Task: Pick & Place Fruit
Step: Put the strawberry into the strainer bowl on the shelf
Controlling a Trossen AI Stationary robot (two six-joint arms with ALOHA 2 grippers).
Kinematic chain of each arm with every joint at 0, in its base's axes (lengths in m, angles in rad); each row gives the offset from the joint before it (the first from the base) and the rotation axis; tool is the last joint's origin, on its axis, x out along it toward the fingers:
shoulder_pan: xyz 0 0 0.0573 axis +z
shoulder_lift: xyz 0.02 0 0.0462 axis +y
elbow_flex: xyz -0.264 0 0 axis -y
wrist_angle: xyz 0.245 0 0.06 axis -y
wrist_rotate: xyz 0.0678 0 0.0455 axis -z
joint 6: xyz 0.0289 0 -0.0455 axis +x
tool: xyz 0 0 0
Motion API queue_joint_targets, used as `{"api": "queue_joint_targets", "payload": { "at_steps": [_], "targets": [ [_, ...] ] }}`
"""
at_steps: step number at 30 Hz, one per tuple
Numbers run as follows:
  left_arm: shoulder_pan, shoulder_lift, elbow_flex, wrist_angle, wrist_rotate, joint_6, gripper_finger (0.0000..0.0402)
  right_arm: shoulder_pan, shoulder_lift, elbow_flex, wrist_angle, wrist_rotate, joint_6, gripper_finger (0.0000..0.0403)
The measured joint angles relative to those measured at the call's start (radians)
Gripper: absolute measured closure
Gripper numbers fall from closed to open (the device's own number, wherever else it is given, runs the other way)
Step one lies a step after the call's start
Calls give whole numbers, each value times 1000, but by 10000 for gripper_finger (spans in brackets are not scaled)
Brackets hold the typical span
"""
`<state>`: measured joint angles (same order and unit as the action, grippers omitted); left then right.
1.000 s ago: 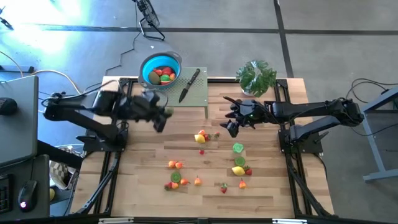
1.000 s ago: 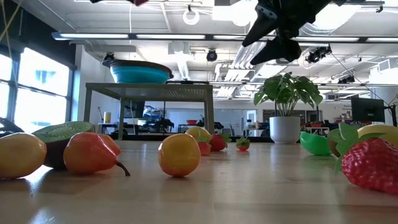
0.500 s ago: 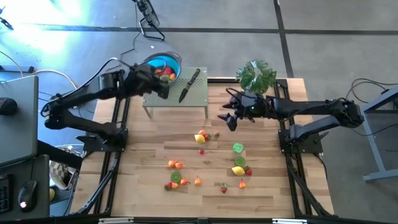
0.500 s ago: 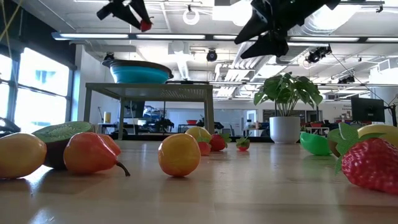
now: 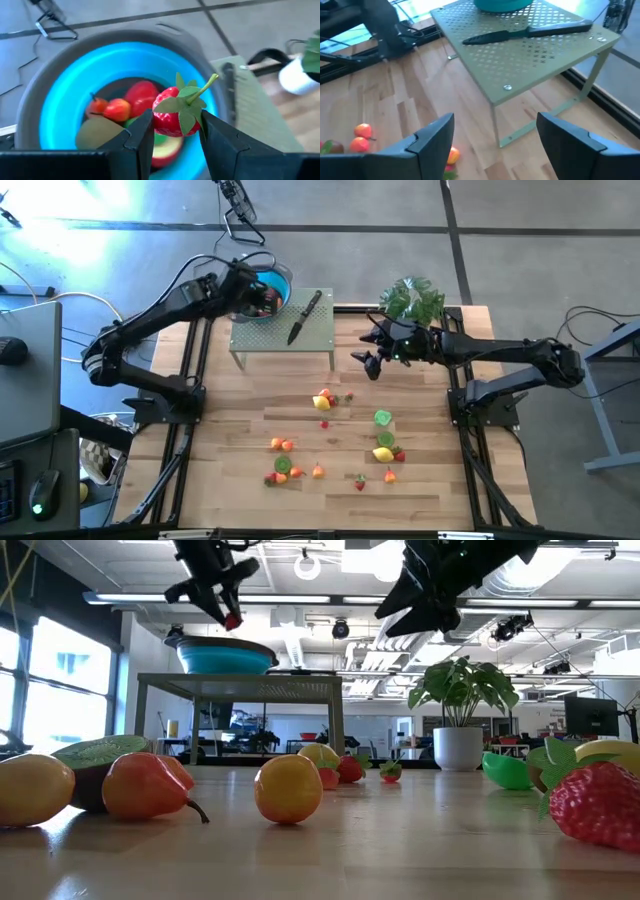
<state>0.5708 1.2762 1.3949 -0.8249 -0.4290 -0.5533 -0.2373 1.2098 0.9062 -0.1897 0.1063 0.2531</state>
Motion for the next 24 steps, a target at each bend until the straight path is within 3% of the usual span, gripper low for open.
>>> {"api": "queue_joint_targets", "payload": {
  "at_steps": [6,11,24],
  "targets": [
    [80,45,0,0,7,5,270,-35,0,0,0,51,-3,127],
    [144,79,0,0,105,39,270,-58,0,0,0,108,1,127],
    [235,151,-1,1,214,76,270,-104,0,0,0,109,4,127]
  ]
}}
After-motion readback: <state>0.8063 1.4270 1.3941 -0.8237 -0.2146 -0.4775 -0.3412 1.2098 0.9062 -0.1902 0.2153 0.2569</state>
